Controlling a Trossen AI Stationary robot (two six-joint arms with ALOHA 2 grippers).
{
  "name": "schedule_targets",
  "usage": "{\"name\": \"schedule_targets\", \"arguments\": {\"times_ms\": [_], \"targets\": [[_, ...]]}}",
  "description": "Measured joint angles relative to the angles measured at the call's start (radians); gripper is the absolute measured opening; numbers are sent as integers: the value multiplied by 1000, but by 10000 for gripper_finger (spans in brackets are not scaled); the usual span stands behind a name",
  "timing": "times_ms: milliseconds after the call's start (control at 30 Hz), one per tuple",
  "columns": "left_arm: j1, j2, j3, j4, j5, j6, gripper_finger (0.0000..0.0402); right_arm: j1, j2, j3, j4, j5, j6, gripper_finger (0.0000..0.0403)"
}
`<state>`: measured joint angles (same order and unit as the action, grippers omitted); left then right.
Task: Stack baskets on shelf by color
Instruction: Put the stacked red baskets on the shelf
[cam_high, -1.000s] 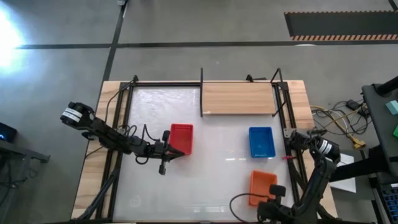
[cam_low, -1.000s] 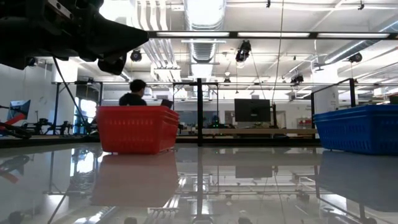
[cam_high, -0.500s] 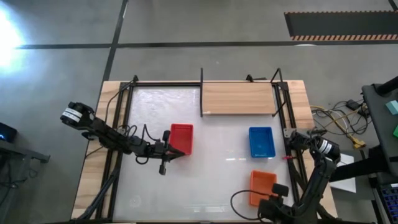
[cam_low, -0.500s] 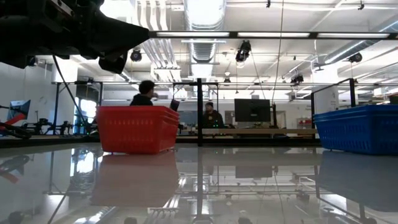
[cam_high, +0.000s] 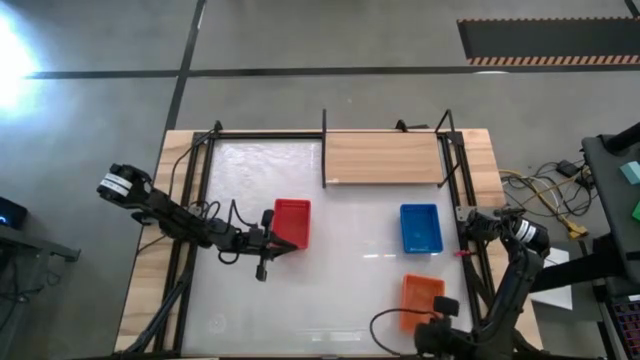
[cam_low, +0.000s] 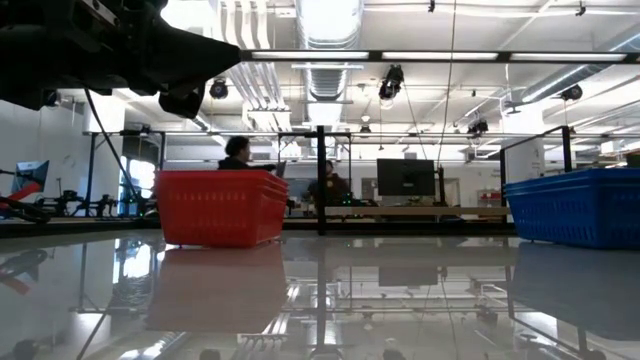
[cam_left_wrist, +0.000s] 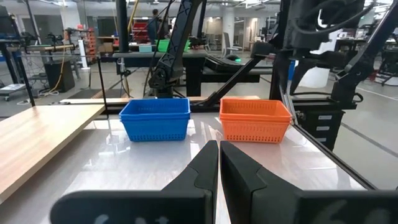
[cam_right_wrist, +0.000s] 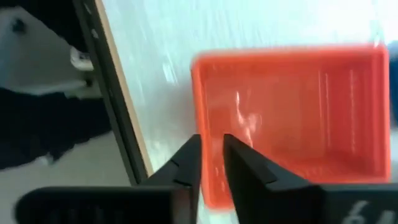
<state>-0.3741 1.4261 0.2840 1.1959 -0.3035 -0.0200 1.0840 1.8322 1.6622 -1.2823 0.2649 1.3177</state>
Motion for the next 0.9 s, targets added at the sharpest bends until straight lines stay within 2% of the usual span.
{"name": "schedule_targets", "arguments": {"times_ms": [133, 200, 400, 700, 900], "targets": [[0, 0, 0, 0, 0, 0, 0, 0, -22, -57, 132, 148, -98, 13], [0, 0, 3, 0, 0, 0, 0, -2, -44, -94, 189, 217, -139, 10], [0, 0, 11, 0, 0, 0, 0, -9, -134, -272, 428, 324, -233, 8], [0, 0, 11, -1, 0, 0, 0, -79, -355, -634, 907, 364, -467, 8], [0, 0, 15, -12, -15, 1, 0, -181, -504, -824, 1161, 366, -794, 8]]}}
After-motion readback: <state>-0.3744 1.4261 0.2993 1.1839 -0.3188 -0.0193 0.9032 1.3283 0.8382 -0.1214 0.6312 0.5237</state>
